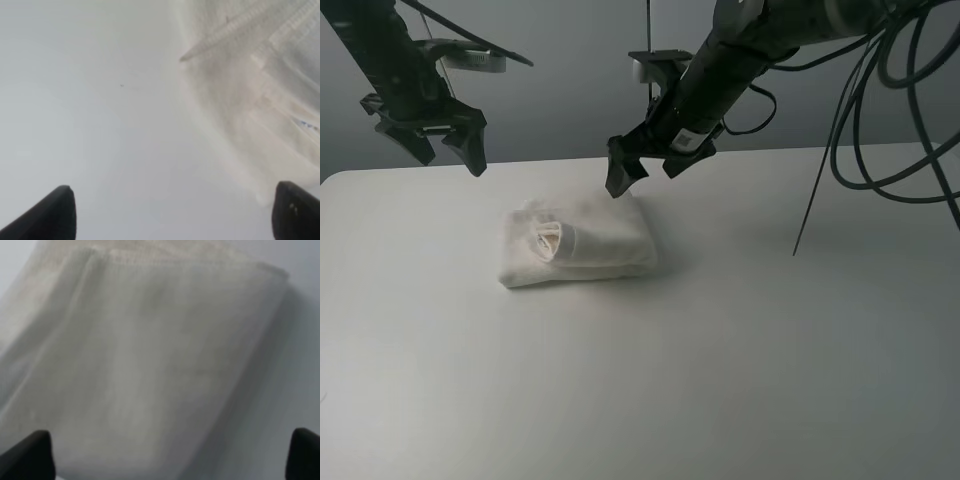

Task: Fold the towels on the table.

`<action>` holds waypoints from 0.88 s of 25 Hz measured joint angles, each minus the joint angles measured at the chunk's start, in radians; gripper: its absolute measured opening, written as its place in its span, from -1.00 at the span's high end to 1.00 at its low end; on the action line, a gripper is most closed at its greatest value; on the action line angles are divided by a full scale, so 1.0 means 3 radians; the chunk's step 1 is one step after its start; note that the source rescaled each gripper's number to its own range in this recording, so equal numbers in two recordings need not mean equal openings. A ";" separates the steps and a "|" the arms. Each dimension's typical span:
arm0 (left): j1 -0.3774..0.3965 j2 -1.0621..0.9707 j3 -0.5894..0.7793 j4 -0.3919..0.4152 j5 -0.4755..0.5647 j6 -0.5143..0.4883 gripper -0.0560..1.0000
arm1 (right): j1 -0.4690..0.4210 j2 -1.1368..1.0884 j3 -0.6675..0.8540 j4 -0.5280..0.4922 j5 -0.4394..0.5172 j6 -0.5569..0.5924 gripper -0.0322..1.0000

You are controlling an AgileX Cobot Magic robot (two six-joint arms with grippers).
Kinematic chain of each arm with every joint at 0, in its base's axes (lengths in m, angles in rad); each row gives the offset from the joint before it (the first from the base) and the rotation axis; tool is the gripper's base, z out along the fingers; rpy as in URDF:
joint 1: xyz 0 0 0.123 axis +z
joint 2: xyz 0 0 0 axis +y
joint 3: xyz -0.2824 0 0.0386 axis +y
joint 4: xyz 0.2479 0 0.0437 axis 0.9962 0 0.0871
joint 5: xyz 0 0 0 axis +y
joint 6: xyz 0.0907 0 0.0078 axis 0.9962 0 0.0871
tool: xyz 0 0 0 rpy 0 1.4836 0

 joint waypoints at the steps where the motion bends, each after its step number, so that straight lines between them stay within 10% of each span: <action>1: 0.0000 -0.0086 0.0000 0.0058 0.0000 0.0005 -1.00 | 0.0000 -0.0103 0.0000 -0.0259 0.0000 0.0127 -1.00; 7: 0.0000 -0.0629 0.0132 0.0220 -0.0006 -0.0013 -1.00 | 0.0000 -0.0750 0.0055 -0.1206 0.0080 0.0653 -1.00; 22: 0.0059 -0.2406 0.1785 0.0225 -0.0311 -0.0254 -1.00 | 0.0000 -0.2558 0.1759 -0.1719 -0.0134 0.1304 -1.00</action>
